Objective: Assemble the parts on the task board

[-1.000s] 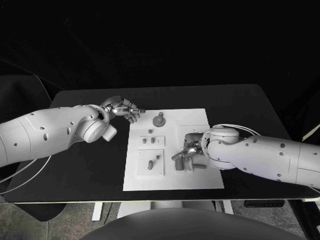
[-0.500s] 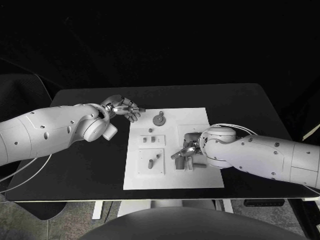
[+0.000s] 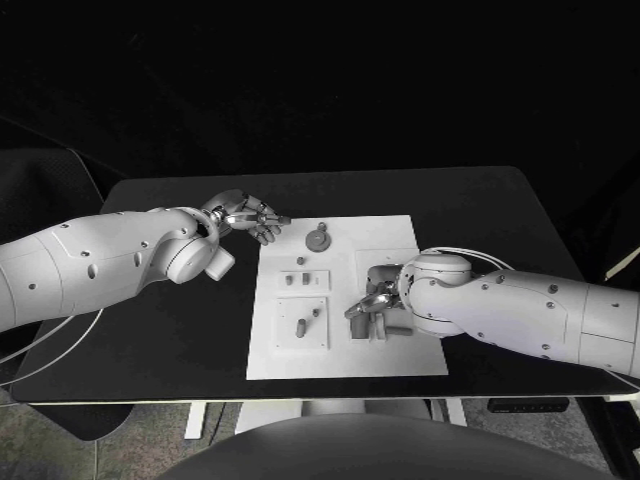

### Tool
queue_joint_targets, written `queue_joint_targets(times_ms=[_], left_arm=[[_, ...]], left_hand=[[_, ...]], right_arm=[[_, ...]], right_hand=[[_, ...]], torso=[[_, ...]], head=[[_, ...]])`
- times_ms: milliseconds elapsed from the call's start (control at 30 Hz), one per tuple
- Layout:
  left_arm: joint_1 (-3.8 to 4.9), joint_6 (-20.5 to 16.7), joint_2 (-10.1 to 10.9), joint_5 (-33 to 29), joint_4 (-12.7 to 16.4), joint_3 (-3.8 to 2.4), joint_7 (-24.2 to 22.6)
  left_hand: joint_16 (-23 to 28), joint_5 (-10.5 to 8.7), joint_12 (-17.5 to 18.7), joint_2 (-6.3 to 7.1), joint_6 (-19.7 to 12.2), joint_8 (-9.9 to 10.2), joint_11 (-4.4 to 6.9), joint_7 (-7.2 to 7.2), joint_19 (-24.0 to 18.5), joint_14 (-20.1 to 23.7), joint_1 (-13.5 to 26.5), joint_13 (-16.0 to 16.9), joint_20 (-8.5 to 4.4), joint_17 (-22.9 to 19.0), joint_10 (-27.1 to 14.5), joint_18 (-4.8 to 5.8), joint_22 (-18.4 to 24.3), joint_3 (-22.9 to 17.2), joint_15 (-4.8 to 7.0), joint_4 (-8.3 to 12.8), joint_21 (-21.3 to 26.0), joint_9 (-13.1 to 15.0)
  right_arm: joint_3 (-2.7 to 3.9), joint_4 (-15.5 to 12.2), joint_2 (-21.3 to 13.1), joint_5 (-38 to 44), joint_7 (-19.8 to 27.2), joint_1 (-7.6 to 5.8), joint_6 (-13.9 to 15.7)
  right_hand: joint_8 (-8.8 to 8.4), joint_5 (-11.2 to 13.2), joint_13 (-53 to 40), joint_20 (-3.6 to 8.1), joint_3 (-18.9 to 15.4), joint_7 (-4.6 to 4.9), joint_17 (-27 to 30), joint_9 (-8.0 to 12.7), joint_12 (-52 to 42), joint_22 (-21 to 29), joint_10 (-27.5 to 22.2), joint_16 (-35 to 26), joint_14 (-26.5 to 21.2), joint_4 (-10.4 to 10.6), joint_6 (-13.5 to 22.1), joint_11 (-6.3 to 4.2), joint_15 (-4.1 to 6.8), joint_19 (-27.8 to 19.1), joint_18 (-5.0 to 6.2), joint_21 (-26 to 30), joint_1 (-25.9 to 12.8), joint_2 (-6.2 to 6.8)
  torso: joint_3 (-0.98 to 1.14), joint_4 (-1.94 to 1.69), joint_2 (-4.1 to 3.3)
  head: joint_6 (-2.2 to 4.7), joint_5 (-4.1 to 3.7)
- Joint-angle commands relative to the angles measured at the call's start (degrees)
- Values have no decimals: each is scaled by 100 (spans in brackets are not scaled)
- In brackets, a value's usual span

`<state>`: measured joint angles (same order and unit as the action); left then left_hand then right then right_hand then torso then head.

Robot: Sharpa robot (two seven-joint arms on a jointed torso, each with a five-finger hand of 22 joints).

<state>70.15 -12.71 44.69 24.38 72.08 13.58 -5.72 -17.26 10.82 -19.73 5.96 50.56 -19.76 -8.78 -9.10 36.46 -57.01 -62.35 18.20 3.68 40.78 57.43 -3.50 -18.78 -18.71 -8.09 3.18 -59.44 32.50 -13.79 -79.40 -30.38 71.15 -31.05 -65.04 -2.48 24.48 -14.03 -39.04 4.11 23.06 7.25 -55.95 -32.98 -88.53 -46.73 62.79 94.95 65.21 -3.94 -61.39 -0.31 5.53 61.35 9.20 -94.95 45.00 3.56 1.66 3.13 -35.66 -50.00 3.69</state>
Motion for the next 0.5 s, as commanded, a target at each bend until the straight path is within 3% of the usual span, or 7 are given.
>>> queue_joint_targets(times_ms=[33,200,233,267,500], left_arm=[[8,68,-6,15,9,-4,-8],[8,68,-4,15,4,-4,2],[8,68,-4,15,3,-4,6],[8,69,-3,15,3,-4,11],[9,72,-4,15,0,-4,34]], left_hand=[[11,-12,40,-7,46,11,-5,2,-8,-6,42,-6,-19,-8,-40,-82,-7,16,0,-14,19,-10],[11,-12,41,-7,46,11,-5,2,-9,-5,43,-6,-19,-9,-40,-82,-7,17,-1,-14,20,-10],[11,-12,41,-7,46,11,-5,2,-9,-5,43,-6,-19,-9,-40,-82,-7,17,-1,-14,20,-10],[11,-12,41,-7,46,11,-5,2,-9,-5,43,-6,-19,-9,-40,-82,-7,17,-1,-14,20,-10],[11,-12,42,-6,46,12,-5,2,-10,-5,44,-6,-19,-10,-41,-81,-7,18,-1,-14,20,-10]], right_arm=[[-31,-16,6,-44,43,47,-13],[-31,-28,-10,-81,62,47,69],[-31,-22,-11,-99,70,47,89],[-31,-14,-12,-128,77,47,126],[-30,94,-51,-355,196,47,538]], right_hand=[[-49,-195,10,-6,302,7,-22,99,20,-46,48,683,33,-347,-51,-1,13,28,580,-797,446,-394],[-81,-486,1,-4,499,3,-65,100,4,-125,59,681,39,-441,-86,-5,15,22,580,-798,855,-468],[-84,-430,-1,-4,561,1,-73,98,1,-142,64,680,42,-439,-100,-6,16,22,580,-797,951,-452],[-97,-133,0,-9,760,0,-87,99,3,-174,74,670,47,-392,-127,-5,14,25,580,-786,1127,-375],[-93,-109,0,-12,789,-2,-90,97,1,-180,81,671,52,-379,-145,-5,13,28,580,-785,1138,-389]], torso=[[0,1,0],[1,1,0],[0,1,0],[0,1,-1],[1,1,2]], head=[[0,2],[0,5],[0,5],[0,2],[0,-9]])
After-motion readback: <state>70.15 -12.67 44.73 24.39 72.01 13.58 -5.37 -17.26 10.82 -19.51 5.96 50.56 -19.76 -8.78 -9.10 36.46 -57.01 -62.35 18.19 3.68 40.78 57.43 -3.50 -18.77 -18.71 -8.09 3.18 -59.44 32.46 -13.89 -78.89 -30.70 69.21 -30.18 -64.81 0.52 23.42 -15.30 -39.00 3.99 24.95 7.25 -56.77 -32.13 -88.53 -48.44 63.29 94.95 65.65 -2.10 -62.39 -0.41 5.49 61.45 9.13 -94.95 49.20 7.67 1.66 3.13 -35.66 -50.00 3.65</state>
